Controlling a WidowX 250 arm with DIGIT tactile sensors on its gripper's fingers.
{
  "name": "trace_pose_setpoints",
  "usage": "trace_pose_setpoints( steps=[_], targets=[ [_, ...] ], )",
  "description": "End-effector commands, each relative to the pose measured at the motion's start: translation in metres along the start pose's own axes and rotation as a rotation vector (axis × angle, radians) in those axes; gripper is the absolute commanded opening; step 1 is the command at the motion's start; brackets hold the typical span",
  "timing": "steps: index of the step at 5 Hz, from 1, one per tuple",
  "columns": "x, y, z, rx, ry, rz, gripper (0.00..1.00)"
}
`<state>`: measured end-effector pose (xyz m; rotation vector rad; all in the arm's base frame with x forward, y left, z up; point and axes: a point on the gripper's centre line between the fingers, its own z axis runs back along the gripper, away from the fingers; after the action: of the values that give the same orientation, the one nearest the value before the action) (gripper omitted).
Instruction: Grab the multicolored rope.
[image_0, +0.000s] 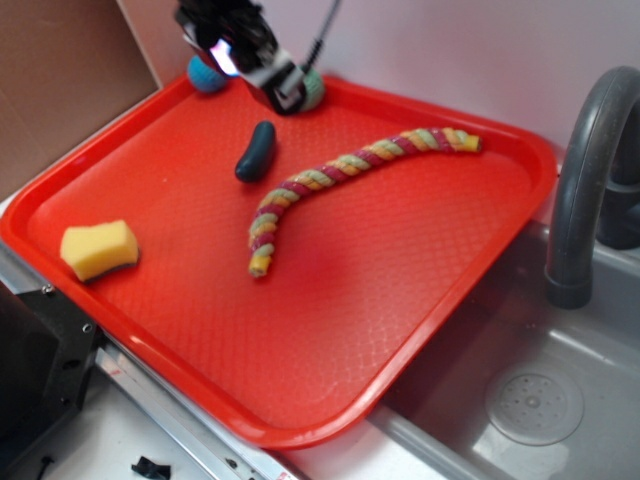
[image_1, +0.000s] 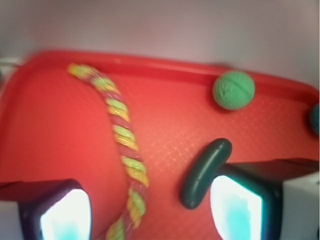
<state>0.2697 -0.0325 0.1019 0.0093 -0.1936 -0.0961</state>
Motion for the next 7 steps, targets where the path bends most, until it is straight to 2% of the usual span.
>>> trace_pose_setpoints(
  steps=[1, 2, 3, 4, 6, 7],
  targets=[
    [0.024, -0.006, -0.046, -0.018, 0.06, -0.07, 1.0],
    [0.024, -0.018, -0.071, -0.017, 0.118, -0.122, 1.0],
    [0.022, -0.021, -0.081, -0.02, 0.147, -0.141, 1.0],
    [0.023, -0.023, -0.083, 0.001, 0.149, -0.152, 0.0],
    [0.019, -0.027, -0.08, 0.035, 0.157, -0.15, 0.0],
    [0.019, -0.02, -0.051, 0.096, 0.213, -0.038, 0.0]
  ],
)
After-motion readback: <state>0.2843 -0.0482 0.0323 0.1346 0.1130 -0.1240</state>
